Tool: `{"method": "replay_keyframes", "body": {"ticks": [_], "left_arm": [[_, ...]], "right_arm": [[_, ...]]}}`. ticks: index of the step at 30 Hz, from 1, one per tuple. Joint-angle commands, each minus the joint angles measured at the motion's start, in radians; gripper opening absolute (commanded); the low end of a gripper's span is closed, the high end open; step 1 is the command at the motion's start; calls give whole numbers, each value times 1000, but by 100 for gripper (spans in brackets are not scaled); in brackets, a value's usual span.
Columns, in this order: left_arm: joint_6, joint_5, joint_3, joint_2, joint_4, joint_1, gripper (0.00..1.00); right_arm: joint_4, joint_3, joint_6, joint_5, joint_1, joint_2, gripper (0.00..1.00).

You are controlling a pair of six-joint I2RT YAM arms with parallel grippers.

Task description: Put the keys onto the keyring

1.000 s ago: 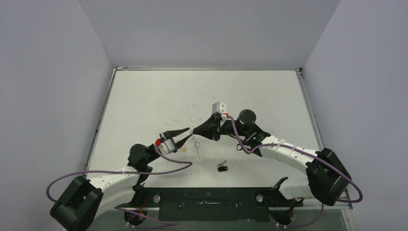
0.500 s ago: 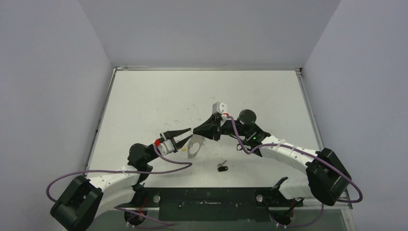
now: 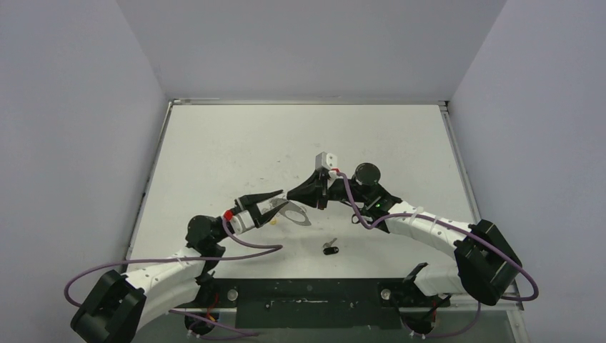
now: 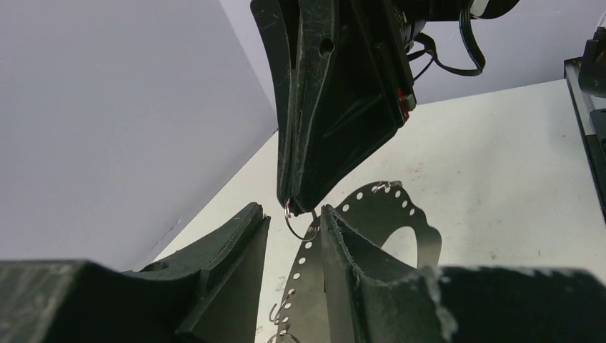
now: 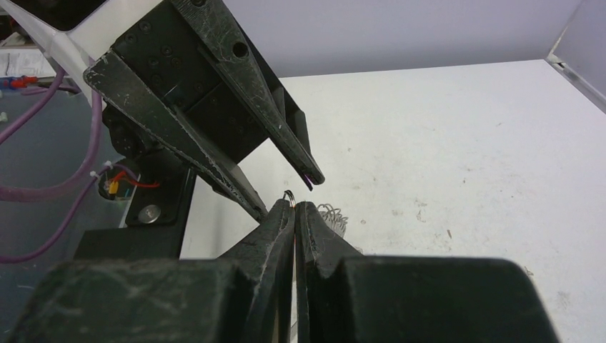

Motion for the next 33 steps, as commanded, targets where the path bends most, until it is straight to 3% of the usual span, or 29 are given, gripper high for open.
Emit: {"method": "replay_keyframes", "body": {"ticks": [1,15,25,33], "left_arm": [[-24,15,44,-8,8,-3,31],[-21,-39,49,54,30,-3,18],[-37,-93,61,74,11,0,28],[-78,-75,91,96,-15,12,13]], "right_arm": [[72,4,-7,-13,0,-6,0],[79,0,0,-24,0,-8,0],[82,0,0,-32,0,-12,0],[81,0,-4,-32,1,-17,0]]}}
